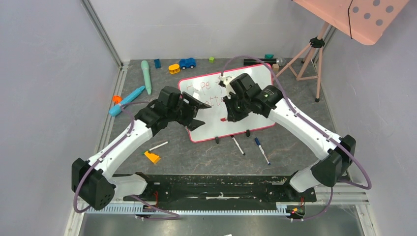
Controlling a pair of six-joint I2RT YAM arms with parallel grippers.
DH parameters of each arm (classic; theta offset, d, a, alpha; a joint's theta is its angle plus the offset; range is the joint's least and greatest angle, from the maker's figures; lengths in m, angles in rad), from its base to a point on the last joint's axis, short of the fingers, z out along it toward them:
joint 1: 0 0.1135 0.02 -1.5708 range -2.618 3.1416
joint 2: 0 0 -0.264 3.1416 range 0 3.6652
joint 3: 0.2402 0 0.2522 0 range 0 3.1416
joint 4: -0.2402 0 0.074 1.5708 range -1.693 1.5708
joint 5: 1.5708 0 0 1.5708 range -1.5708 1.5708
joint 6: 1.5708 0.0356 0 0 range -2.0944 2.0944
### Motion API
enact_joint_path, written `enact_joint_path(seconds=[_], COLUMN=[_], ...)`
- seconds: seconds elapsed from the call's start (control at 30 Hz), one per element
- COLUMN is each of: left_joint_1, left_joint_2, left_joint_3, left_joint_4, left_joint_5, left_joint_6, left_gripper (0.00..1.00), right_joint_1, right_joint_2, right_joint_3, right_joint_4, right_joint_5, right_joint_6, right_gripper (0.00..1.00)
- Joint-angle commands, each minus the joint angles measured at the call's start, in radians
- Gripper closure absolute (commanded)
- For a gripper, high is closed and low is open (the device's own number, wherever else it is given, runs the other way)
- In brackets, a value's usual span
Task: Write a sentence on the whiteboard
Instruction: Put down the whiteboard marker at the center of the board.
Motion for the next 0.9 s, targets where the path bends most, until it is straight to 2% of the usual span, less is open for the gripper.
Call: enact_joint_path(seconds=[0.0, 0.07, 0.13, 0.17, 0.5, 0.73, 0.87], left_joint_1=[0.055, 0.087, 0.113, 0.13, 0.202, 0.224, 0.224], left_joint_2=[-0.058, -0.112, -0.163, -0.182, -0.336, -0.424, -0.444], left_joint_3=[0.03, 0.014, -0.001, -0.006, -0.049, -0.112, -0.146], left_joint_4=[-0.047, -0.031, -0.038, -0.052, -0.149, -0.169, -0.168], left_joint_5=[0.041, 0.034, 0.005, -0.013, -0.17, -0.274, -0.288], left_joint_6=[0.244, 0.33, 0.414, 0.458, 0.732, 0.791, 0.791], left_gripper=[0.18, 0.14, 0.01, 0.0, 0.0, 0.0, 0.0], right_joint_1=[-0.002, 0.001, 0.004, 0.007, 0.135, 0.22, 0.222], right_joint_2=[-0.045, -0.063, -0.095, -0.107, -0.15, -0.195, -0.189], right_joint_3=[-0.052, -0.093, -0.146, -0.169, -0.363, -0.644, -0.711], right_joint_4=[-0.19, -0.224, -0.214, -0.204, -0.032, 0.245, 0.259], right_joint_5=[-0.027, -0.014, 0.002, 0.011, 0.098, 0.281, 0.333], right_joint_6=[-0.032, -0.042, -0.042, -0.038, 0.046, 0.069, 0.029], right_gripper=[1.0, 1.0, 1.0, 1.0, 1.0, 1.0, 1.0])
